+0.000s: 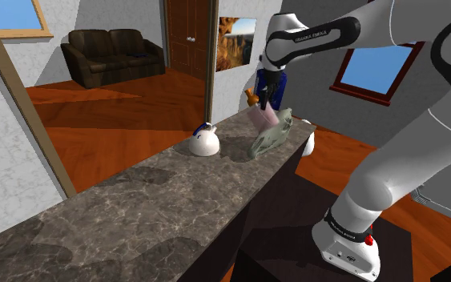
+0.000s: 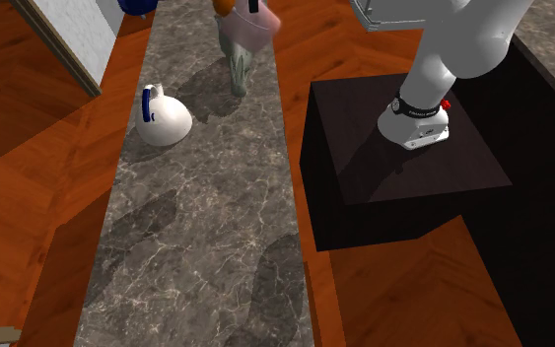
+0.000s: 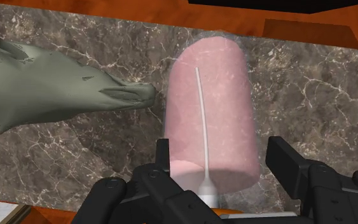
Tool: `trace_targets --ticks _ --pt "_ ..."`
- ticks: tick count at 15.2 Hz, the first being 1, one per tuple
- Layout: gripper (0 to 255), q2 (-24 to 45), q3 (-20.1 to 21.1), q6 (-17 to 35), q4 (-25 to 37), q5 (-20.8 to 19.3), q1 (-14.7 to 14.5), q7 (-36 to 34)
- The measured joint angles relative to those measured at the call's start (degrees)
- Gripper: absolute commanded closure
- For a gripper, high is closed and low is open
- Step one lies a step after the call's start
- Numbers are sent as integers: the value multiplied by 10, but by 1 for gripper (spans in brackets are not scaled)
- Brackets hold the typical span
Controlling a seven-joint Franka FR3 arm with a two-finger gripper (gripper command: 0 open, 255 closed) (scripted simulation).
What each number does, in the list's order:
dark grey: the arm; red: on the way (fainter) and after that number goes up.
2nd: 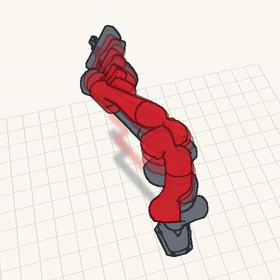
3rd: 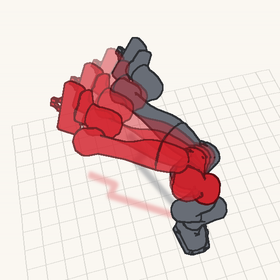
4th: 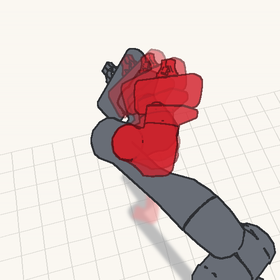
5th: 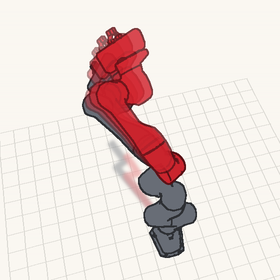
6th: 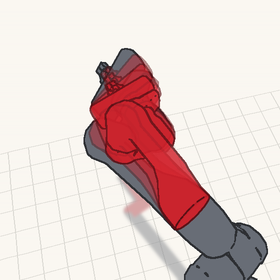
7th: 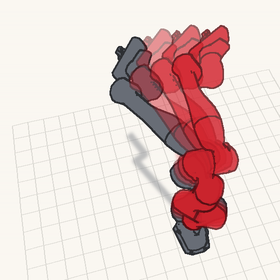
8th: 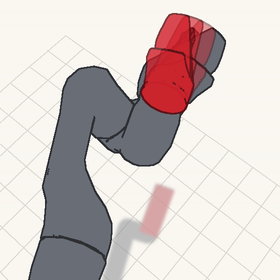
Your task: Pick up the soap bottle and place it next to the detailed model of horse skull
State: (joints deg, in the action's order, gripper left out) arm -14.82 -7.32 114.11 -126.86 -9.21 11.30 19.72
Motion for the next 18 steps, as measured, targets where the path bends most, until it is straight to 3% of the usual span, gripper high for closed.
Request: trace_targets --ticks 3,18 --pt "255 27 -19 14 16 0 11 29" --pt "255 73 -28 131 -54 -4 15 25"
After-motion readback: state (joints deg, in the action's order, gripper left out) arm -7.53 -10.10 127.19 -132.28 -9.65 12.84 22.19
